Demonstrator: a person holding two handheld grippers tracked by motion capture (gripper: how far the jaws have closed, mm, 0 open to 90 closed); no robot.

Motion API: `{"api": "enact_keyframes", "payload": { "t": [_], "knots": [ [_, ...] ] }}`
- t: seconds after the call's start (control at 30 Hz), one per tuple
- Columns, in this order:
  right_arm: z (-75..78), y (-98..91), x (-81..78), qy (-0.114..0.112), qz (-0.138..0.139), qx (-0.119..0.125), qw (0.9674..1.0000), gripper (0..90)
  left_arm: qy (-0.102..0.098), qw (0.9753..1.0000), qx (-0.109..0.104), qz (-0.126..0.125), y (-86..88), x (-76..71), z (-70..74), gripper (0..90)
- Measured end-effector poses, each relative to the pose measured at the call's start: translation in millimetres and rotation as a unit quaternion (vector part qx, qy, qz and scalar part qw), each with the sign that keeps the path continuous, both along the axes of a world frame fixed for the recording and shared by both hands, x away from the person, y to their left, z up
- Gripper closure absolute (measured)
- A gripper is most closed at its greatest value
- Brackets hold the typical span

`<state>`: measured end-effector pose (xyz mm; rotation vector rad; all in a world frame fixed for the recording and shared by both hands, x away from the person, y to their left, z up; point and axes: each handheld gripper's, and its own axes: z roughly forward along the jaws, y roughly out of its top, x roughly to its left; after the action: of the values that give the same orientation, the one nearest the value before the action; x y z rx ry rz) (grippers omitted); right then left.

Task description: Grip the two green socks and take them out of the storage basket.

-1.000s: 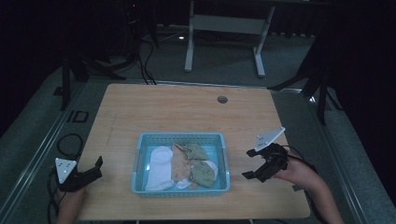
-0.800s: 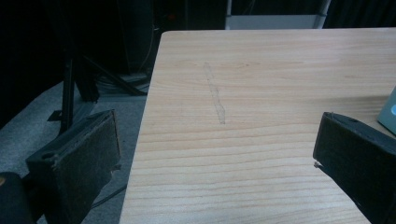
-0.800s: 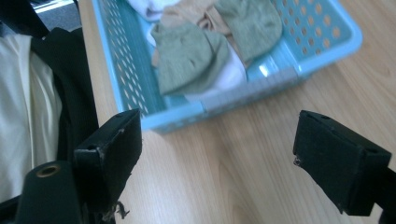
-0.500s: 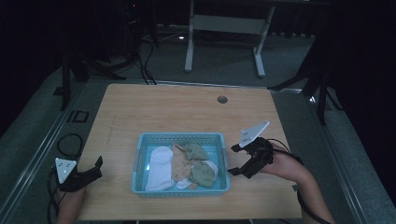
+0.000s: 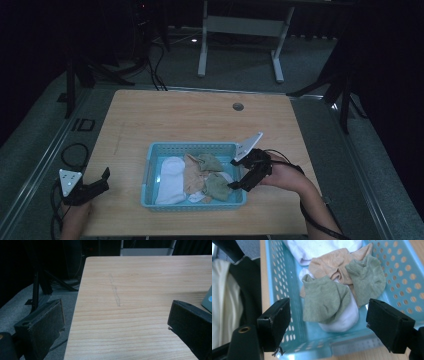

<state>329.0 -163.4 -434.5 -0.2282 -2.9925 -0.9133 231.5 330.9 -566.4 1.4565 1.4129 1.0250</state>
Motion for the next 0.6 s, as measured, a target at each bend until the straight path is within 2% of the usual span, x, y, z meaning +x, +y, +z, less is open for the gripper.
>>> {"api": "enact_keyframes", "payload": {
  "t": [0.13,0.23,0.4,0.43,0.5,0.6],
  "knots": [
    [-8.3,9.1,0.0,-0.001,0.01,-0.013,0.9999,22.9,0.002,1.0,0.0,0.0,-0.2,0.2,0.0,0.3],
    [-20.0,19.3,3.5,0.004,0.012,-0.025,0.9996,29.1,0.001,1.0,0.0,-0.001,0.0,0.1,0.0,0.3],
    [-29.4,29.4,7.1,0.014,0.016,-0.037,0.9991,31.0,0.001,1.0,0.0,-0.003,0.0,0.0,0.0,0.3],
    [-34.1,35.4,9.2,0.01,0.016,-0.049,0.9986,33.3,0.001,1.0,0.0,-0.003,0.0,0.0,0.0,0.3],
    [-37.0,39.4,11.6,0.018,0.012,-0.053,0.9984,36.4,0.001,1.0,0.0,-0.003,0.0,-0.1,0.0,0.4],
    [-39.5,43.9,13.2,0.018,0.01,-0.058,0.9981,38.4,0.001,1.0,0.0,-0.004,0.0,-0.1,0.0,0.3]
  ]
}}
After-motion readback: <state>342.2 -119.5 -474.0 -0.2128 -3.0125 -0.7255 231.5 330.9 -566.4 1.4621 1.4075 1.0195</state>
